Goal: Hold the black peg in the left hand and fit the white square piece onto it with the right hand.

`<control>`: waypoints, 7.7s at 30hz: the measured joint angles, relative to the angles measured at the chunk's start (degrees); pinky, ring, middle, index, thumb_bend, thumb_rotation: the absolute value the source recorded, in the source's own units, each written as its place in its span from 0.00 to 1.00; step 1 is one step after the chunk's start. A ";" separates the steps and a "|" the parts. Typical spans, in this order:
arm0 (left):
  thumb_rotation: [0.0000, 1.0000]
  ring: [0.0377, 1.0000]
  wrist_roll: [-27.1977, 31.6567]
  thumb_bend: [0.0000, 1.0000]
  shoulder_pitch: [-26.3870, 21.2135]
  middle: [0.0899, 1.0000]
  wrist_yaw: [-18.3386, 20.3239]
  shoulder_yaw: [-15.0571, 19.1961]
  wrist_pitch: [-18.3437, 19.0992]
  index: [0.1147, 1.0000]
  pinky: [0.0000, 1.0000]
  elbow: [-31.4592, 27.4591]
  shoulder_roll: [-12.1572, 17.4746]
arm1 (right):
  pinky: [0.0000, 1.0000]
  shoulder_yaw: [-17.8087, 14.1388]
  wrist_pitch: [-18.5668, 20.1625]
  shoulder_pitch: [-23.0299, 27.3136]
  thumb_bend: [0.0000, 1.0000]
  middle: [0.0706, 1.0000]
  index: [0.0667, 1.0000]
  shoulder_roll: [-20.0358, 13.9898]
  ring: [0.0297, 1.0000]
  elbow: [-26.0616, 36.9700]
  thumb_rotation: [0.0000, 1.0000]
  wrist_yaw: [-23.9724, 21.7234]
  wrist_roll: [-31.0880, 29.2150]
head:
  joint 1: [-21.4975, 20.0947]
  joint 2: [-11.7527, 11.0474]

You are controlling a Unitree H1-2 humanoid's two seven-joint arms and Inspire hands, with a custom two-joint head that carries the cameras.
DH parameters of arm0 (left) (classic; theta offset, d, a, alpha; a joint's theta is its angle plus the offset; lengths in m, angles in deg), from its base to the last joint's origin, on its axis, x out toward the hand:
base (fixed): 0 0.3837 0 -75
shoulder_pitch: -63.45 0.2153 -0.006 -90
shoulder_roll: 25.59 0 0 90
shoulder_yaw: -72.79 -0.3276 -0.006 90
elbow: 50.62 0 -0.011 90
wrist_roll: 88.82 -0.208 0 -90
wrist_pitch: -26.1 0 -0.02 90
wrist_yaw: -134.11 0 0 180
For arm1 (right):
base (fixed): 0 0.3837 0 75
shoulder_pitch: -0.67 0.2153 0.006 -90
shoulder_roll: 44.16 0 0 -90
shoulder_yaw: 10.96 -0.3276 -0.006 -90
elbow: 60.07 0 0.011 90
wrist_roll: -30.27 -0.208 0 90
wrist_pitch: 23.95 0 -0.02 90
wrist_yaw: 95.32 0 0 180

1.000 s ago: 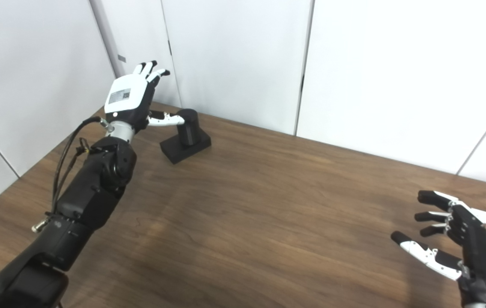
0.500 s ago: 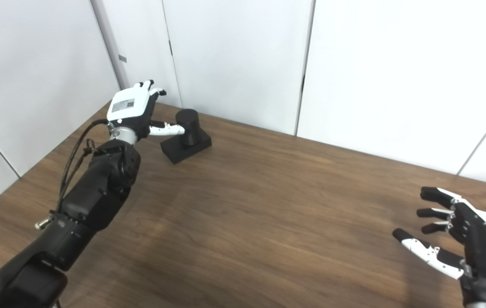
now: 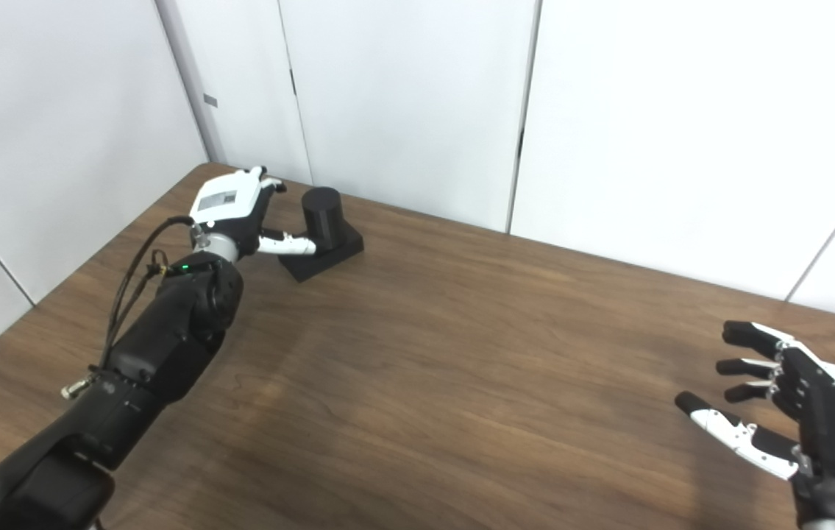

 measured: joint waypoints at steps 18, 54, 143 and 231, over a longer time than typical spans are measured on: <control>0.49 1.00 -0.77 1.00 0.18 1.00 0.40 -1.05 0.07 0.87 0.97 3.75 -0.63 | 0.47 -0.11 0.33 -0.26 0.55 0.72 0.69 -0.14 0.60 0.80 0.00 -0.55 -0.22 | -0.53 0.53; 0.49 1.00 2.67 0.89 -1.14 0.97 -1.83 -5.29 -2.49 0.67 0.91 10.14 0.05 | 0.47 -0.18 2.47 -1.09 0.51 0.71 0.68 0.01 0.60 3.80 0.00 -0.73 0.91 | -1.76 1.06; 0.07 0.86 9.57 0.52 -3.58 0.83 -4.27 -29.04 -52.29 0.43 0.80 4.16 -4.52 | 0.59 -3.29 -8.09 2.26 0.68 0.77 0.77 -9.77 0.71 -5.34 0.04 -0.37 11.73 | -40.07 4.31; 0.06 0.83 14.95 0.52 -1.46 0.81 -4.11 -30.88 -53.07 0.42 0.77 1.19 0.23 | 0.84 22.45 3.17 33.21 0.54 0.77 0.46 -25.28 0.86 -40.75 0.15 -24.18 39.93 | -50.10 0.26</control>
